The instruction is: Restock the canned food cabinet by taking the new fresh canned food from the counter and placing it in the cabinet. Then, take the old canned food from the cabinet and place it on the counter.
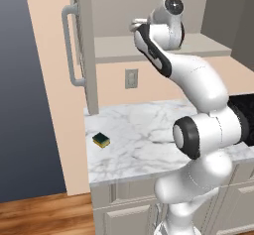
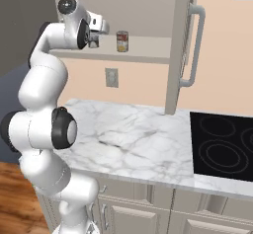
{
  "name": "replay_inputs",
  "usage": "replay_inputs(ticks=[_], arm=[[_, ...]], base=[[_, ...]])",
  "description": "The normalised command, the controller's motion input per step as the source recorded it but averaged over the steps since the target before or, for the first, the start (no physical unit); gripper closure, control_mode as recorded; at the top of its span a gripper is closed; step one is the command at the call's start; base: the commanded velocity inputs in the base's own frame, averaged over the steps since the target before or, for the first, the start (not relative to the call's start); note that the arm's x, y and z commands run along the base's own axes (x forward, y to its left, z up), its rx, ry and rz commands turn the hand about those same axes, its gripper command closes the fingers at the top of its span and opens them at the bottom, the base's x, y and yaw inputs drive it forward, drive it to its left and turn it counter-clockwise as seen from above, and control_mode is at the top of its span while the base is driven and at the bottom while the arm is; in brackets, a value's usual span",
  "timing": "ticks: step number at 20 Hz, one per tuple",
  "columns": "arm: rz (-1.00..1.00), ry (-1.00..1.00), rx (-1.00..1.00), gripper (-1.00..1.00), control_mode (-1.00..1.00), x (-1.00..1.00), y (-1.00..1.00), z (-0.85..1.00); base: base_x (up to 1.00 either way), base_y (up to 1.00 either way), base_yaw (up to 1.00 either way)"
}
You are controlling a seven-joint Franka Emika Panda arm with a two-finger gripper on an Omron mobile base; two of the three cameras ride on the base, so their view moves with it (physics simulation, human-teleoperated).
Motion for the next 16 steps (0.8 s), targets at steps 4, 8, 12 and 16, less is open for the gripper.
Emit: replay_inputs(ticks=[4,8,12,16], arm=[[-0.02,-0.21,0.18,-1.00,-1.00,-0.81,-0.49,0.73],[-0.20,0.15,0.02,-1.00,-1.00,-0.56,-0.69,0.27],[-0.21,0.32,-0.04,-1.00,-1.00,-0.10,-0.55,0.31],[-0.03,0.04,-0.03,-1.00,-1.00,0.13,-0.04,-0.14]], base=[[0.00,0.00,0.00],[0.00,0.00,0.00],[0.00,0.00,0.00],[0.00,0.00,0.00]])
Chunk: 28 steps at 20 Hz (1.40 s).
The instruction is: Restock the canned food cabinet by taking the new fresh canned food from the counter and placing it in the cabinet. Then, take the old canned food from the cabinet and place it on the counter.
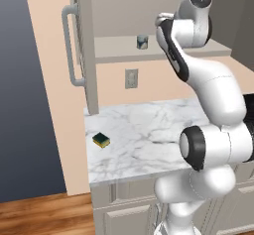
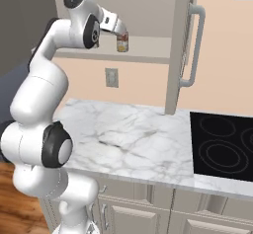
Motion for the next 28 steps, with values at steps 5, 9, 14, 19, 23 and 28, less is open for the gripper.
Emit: replay_inputs(ticks=[5,9,14,19,23,28], arm=[[0.00,0.09,-0.01,-1.00,-1.00,0.13,-0.34,-0.70],[0.00,0.00,0.00,-1.00,-1.00,0.06,-0.56,-0.44],[0.00,0.00,0.00,-1.00,-1.00,0.16,-0.05,-0.04],[0.00,0.02,0.00,-1.00,-1.00,0.18,0.01,0.00],[0.00,0.03,-0.01,-1.00,-1.00,0.25,0.00,0.00],[0.00,0.04,-0.02,-1.00,-1.00,0.25,0.00,0.00]], base=[[0.00,0.00,0.00],[0.00,0.00,0.00],[0.00,0.00,0.00],[0.00,0.00,0.00],[0.00,0.00,0.00],[0.00,0.00,0.00]])
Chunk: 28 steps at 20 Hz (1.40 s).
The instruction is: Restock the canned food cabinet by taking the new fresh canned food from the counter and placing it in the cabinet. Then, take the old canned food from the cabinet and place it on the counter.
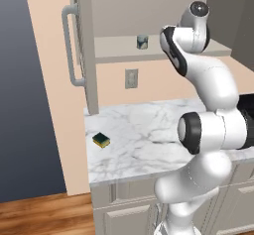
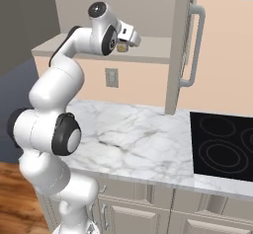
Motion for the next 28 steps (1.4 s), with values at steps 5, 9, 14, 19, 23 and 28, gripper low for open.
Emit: replay_inputs(ticks=[5,9,14,19,23,28], arm=[[0.00,0.01,-0.01,-1.00,-1.00,0.25,0.00,0.00],[0.00,0.00,-0.01,1.00,-1.00,0.15,0.00,0.00],[0.00,0.01,0.00,1.00,-1.00,0.00,0.00,0.00],[0.02,-0.19,0.01,1.00,-1.00,-0.64,-0.01,0.00],[0.18,-0.45,0.04,1.00,-1.00,-1.00,-0.01,0.35],[0.30,-0.16,0.00,1.00,-1.00,-1.00,-0.35,0.24]], base=[[0.00,0.00,0.00],[0.00,0.00,0.00],[0.00,0.00,0.00],[0.00,0.00,0.00],[0.00,0.00,0.00],[0.00,0.00,0.00]])
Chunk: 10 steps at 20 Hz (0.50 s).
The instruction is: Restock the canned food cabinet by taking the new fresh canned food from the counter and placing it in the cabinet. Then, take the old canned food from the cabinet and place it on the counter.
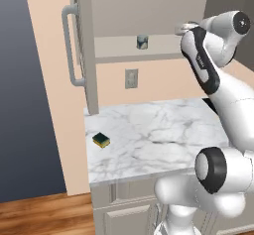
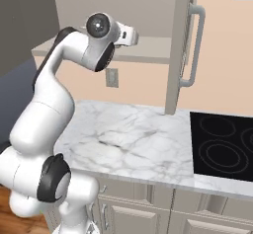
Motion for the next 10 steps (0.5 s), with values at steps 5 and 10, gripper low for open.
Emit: replay_inputs(ticks=[5,10], arm=[[0.34,0.18,-0.24,1.00,-1.00,-1.00,-0.49,-0.48],[0.26,0.32,-0.50,1.00,-1.00,-0.98,0.04,-1.00]], base=[[0.00,0.00,0.00],[0.00,0.00,0.00]])
